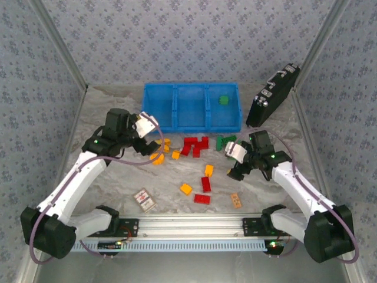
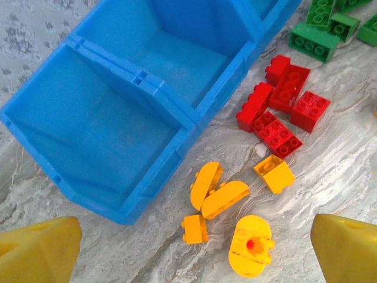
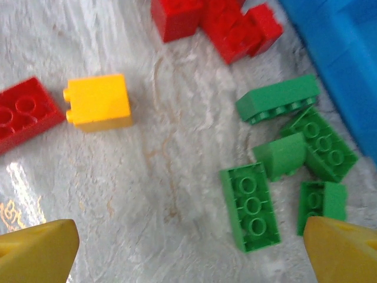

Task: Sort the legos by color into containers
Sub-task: Pick up the lego from the middle-right of the table.

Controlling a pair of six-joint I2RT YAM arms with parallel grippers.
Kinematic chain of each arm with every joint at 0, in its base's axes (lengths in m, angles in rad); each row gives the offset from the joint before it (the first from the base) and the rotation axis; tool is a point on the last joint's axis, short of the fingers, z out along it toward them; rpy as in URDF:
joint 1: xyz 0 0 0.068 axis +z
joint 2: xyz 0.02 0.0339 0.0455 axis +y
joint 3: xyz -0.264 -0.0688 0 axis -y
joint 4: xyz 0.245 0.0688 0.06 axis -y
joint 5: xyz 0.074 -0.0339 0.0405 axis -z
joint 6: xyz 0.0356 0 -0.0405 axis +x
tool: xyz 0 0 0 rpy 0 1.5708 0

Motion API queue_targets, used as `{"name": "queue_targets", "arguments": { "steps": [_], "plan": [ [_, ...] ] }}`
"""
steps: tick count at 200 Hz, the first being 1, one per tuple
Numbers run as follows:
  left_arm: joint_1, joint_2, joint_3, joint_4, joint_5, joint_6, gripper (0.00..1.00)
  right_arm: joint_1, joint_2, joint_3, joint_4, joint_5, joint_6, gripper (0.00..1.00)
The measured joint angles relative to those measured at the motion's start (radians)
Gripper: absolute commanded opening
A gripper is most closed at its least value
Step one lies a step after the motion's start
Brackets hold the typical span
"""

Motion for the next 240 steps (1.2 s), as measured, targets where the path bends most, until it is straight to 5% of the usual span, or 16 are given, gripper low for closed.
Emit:
{"name": "queue_targets", "arguments": {
  "steps": [240],
  "plan": [
    [-0.010, -0.063, -0.126, 0.150, -0.103, 0.077, 1.00, -0.072, 0.453, 0.070, 0.269, 0.118, -0.069, 1.00]
  ]
}}
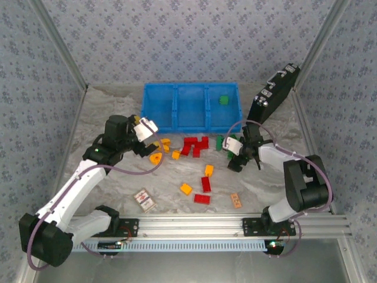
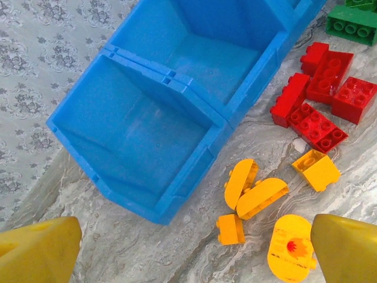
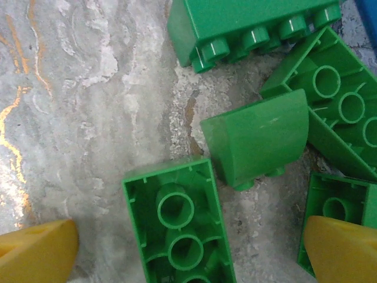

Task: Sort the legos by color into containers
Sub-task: Pick up the lego from the middle-right of the table.

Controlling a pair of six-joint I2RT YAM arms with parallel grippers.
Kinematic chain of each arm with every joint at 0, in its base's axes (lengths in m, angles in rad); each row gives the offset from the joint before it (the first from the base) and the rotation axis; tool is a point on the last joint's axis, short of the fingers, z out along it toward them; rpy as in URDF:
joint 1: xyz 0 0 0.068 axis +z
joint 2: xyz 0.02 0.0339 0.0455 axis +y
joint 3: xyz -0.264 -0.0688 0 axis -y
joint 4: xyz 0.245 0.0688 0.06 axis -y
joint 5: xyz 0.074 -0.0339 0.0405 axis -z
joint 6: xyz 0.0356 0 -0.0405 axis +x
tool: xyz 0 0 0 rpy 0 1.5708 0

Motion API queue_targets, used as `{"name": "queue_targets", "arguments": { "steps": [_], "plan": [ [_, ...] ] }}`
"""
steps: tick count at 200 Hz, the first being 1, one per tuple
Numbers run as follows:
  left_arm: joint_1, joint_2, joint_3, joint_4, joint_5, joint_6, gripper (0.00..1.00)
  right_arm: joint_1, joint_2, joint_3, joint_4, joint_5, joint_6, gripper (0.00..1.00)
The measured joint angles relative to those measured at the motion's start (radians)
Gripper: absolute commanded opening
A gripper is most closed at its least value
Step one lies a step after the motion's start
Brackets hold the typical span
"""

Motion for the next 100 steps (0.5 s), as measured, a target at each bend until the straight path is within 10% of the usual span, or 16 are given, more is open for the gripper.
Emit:
{"name": "queue_targets", "arguments": {
  "steps": [100],
  "plan": [
    [0.013, 0.010, 0.000, 0.019, 0.000, 0.007, 1.00, 0.013, 0.121, 0.133, -0.152, -0.035, -0.023, 0.67]
  ]
}}
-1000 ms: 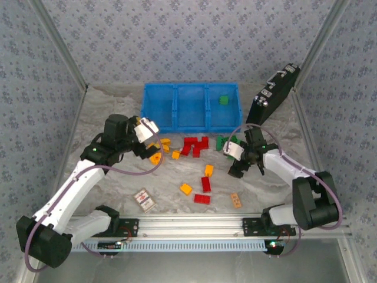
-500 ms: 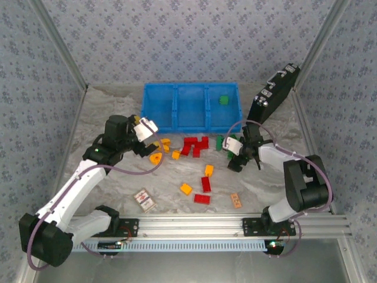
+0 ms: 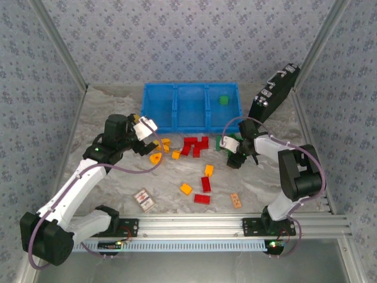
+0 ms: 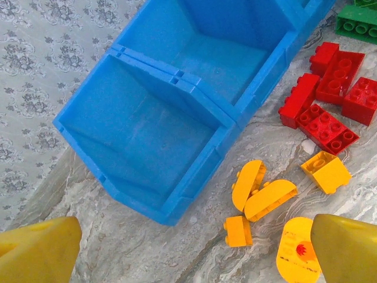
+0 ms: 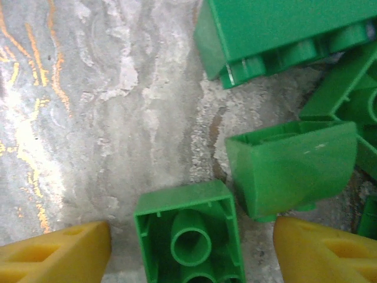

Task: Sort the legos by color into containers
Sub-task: Pick up the lego from the middle-right of the table, then place the lego in the container.

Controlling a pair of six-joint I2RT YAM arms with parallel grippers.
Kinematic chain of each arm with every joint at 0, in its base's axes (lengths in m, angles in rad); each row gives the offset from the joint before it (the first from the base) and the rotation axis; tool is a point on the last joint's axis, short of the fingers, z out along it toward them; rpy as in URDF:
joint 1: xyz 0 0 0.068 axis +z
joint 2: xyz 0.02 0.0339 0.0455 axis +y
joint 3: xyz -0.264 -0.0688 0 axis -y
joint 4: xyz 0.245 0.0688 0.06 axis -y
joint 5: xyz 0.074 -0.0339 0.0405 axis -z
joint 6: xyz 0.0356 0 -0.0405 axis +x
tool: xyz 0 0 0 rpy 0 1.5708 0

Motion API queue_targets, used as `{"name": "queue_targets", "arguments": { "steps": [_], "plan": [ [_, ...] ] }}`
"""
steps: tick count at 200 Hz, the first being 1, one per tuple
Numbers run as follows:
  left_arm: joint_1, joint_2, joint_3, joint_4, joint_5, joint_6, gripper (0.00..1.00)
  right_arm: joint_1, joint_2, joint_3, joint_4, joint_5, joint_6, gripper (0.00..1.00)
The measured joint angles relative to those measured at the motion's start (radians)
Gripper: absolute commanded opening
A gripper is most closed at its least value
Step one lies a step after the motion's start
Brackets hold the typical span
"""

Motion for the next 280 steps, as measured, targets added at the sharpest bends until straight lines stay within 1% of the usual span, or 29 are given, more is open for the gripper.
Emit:
{"name": "queue_targets", "arguments": {
  "steps": [8, 31, 66, 89, 134, 154, 175, 187, 220, 254, 280],
  "plan": [
    [0.000, 0.000, 0.000, 0.000, 0.000, 0.000, 1.00, 0.004, 0.004, 0.005, -0.012, 0.000, -0.003, 0.63],
    [0.000, 0.000, 0.000, 0.000, 0.000, 0.000, 1.00, 0.016, 0.009, 0.011, -0.035, 0.002, -0.006, 0.55],
    [0.000, -0.014, 0.000, 0.000, 0.000, 0.000, 1.00, 0.030, 0.001, 0.011, -0.055, 0.009, -0.006, 0.39],
    [0.000, -0.032, 0.000, -0.001, 0.001, 0.000, 1.00, 0.037, -0.017, 0.000, -0.054, 0.024, -0.006, 0.35],
    [0.000, -0.089, 0.000, -0.006, 0.001, 0.000, 1.00, 0.049, -0.085, -0.010, -0.039, 0.114, -0.006, 0.29],
    [0.000, -0.126, 0.027, -0.034, 0.001, 0.005, 1.00, 0.069, -0.129, 0.013, -0.055, 0.132, 0.002, 0.28],
    [0.000, -0.131, 0.129, -0.091, -0.012, -0.007, 1.00, 0.086, -0.164, 0.055, -0.047, 0.147, 0.013, 0.29],
    [0.000, -0.129, 0.197, -0.111, -0.036, -0.045, 1.00, 0.089, -0.175, 0.085, -0.034, 0.152, 0.026, 0.31],
    [0.000, -0.095, 0.404, -0.142, -0.117, -0.132, 1.00, 0.097, -0.165, 0.212, 0.010, 0.178, 0.071, 0.30],
    [-0.014, -0.024, 0.601, -0.220, -0.159, -0.203, 1.00, 0.122, -0.052, 0.443, 0.024, 0.219, 0.122, 0.32],
    [-0.018, 0.056, 0.843, -0.321, -0.207, -0.291, 1.00, 0.134, 0.053, 0.579, 0.030, 0.270, 0.174, 0.33]
  ]
}}
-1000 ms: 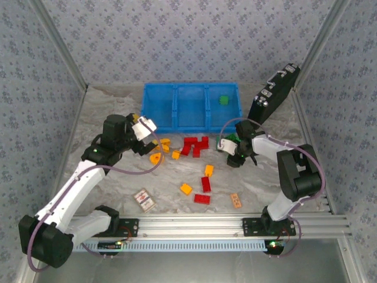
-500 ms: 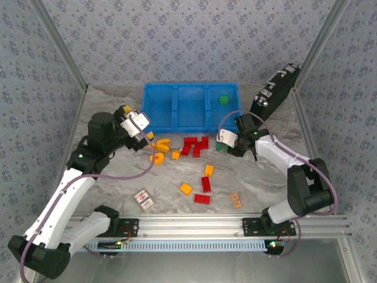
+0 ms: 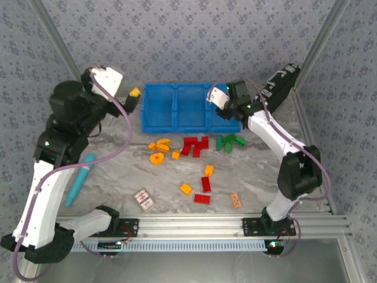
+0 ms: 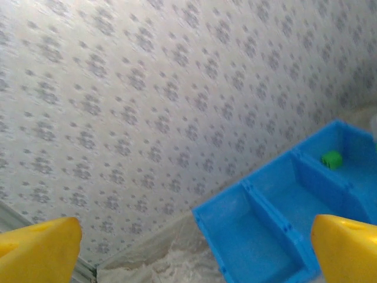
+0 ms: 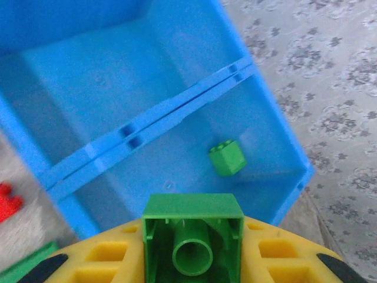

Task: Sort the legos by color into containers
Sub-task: Place the lego in the container.

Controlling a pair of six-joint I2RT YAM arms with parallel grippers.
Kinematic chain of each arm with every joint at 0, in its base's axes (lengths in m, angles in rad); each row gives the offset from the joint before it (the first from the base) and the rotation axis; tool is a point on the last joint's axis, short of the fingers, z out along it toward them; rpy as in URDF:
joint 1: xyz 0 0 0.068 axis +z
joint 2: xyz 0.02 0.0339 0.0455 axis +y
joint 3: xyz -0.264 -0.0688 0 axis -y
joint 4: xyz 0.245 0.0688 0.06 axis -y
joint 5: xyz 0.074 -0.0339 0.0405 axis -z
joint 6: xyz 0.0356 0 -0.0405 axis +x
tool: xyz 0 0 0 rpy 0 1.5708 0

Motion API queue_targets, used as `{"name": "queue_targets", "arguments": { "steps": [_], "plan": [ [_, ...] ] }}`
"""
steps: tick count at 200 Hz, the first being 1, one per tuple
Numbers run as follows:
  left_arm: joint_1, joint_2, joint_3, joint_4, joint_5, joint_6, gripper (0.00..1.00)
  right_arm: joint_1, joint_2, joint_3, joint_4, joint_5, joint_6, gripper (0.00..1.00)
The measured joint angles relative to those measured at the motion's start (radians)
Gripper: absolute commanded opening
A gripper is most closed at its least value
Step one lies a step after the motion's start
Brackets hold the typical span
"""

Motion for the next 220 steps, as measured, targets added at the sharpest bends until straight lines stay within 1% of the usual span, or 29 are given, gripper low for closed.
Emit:
{"name": "queue_targets", "arguments": {
  "steps": [21, 44, 81, 92, 108, 122, 133, 140, 144, 152, 157, 168, 186, 200, 220],
  "plan": [
    [0.000, 0.010, 0.135, -0.027, -0.002, -0.040, 1.00, 0.002, 0.066, 0.033, 0.027, 0.054, 0.043, 0.33],
    [0.000, -0.024, 0.175, -0.027, -0.008, -0.070, 1.00, -0.002, 0.138, 0.043, 0.042, 0.090, 0.087, 0.33],
    [0.000, -0.042, 0.236, -0.031, -0.043, -0.126, 1.00, -0.032, 0.252, 0.071, 0.072, 0.107, 0.147, 0.33],
    [0.000, -0.041, 0.244, -0.032, -0.061, -0.142, 1.00, -0.041, 0.279, 0.081, 0.079, 0.113, 0.161, 0.35],
    [-0.001, -0.041, 0.248, -0.033, -0.087, -0.159, 1.00, -0.054, 0.319, 0.106, 0.087, 0.114, 0.187, 0.43],
    [-0.002, -0.042, 0.250, -0.044, -0.101, -0.169, 1.00, -0.061, 0.335, 0.113, 0.097, 0.114, 0.203, 0.44],
    [-0.002, -0.042, 0.250, -0.058, -0.108, -0.175, 1.00, -0.064, 0.336, 0.113, 0.097, 0.113, 0.208, 0.44],
    [-0.002, -0.041, 0.250, -0.066, -0.111, -0.178, 1.00, -0.064, 0.335, 0.113, 0.102, 0.111, 0.215, 0.46],
    [-0.002, -0.041, 0.250, -0.071, -0.112, -0.180, 1.00, -0.064, 0.335, 0.113, 0.106, 0.108, 0.215, 0.49],
    [-0.002, -0.040, 0.250, -0.082, -0.114, -0.183, 1.00, -0.064, 0.333, 0.113, 0.113, 0.100, 0.220, 0.57],
    [-0.002, -0.039, 0.250, -0.087, -0.116, -0.185, 1.00, -0.063, 0.330, 0.113, 0.114, 0.093, 0.222, 0.59],
    [-0.002, -0.035, 0.250, -0.098, -0.118, -0.187, 1.00, -0.061, 0.317, 0.111, 0.113, 0.078, 0.226, 0.60],
    [-0.002, -0.028, 0.250, -0.112, -0.118, -0.192, 1.00, -0.057, 0.271, 0.093, 0.112, 0.043, 0.221, 0.59],
    [-0.002, -0.023, 0.244, -0.116, -0.118, -0.192, 1.00, -0.054, 0.202, 0.055, 0.111, 0.016, 0.211, 0.59],
    [-0.002, -0.023, 0.233, -0.126, -0.114, -0.192, 1.00, -0.053, 0.066, -0.033, 0.101, -0.030, 0.182, 0.59]
  ]
}}
